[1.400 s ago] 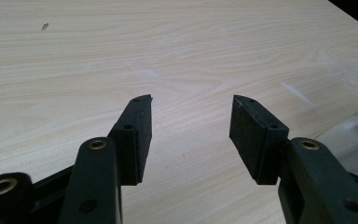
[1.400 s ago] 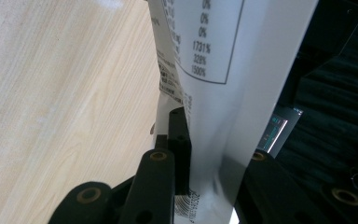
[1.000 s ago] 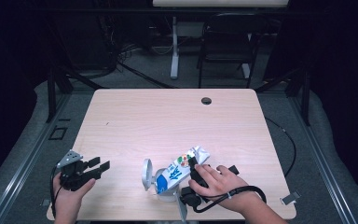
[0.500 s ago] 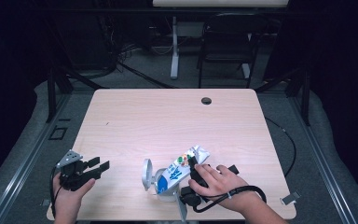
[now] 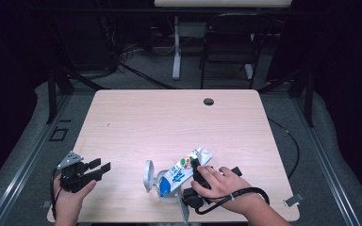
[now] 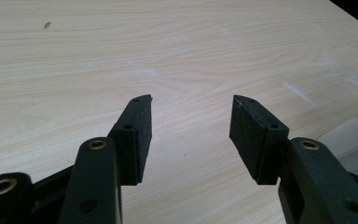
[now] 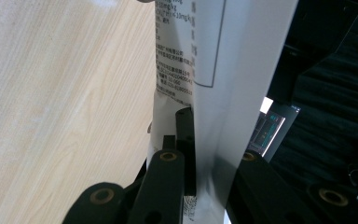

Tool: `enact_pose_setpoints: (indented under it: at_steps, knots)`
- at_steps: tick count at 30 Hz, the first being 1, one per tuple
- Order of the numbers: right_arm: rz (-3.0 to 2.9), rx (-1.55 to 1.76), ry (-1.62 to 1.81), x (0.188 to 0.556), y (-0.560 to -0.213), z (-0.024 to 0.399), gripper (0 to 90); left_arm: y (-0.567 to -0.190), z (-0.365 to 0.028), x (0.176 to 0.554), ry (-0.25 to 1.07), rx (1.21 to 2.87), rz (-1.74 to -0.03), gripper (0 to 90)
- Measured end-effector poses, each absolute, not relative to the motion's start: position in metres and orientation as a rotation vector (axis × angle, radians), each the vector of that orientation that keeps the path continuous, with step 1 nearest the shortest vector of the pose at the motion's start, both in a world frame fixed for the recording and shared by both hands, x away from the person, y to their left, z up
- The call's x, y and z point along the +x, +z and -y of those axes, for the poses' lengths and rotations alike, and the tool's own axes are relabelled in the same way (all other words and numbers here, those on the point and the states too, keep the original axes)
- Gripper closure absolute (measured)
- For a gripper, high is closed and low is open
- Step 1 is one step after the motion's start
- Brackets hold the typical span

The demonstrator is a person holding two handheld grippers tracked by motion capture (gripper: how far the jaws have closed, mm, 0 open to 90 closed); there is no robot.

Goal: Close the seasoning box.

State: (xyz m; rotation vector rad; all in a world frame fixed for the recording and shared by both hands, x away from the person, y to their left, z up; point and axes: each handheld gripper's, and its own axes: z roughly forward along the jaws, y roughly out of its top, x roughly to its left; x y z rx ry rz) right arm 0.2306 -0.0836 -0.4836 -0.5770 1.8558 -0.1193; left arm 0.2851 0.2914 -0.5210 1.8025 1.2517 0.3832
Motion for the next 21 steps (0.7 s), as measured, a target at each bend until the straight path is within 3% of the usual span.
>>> enact_pose_setpoints:
  at_steps: [21]
  knots:
    - [-1.884, -0.546, -0.087, 0.2289, -0.4826, 0.0847, 87.3, -0.5214, -0.2915, 0.2851, 0.383, 1.8, -1.256, 49.2]
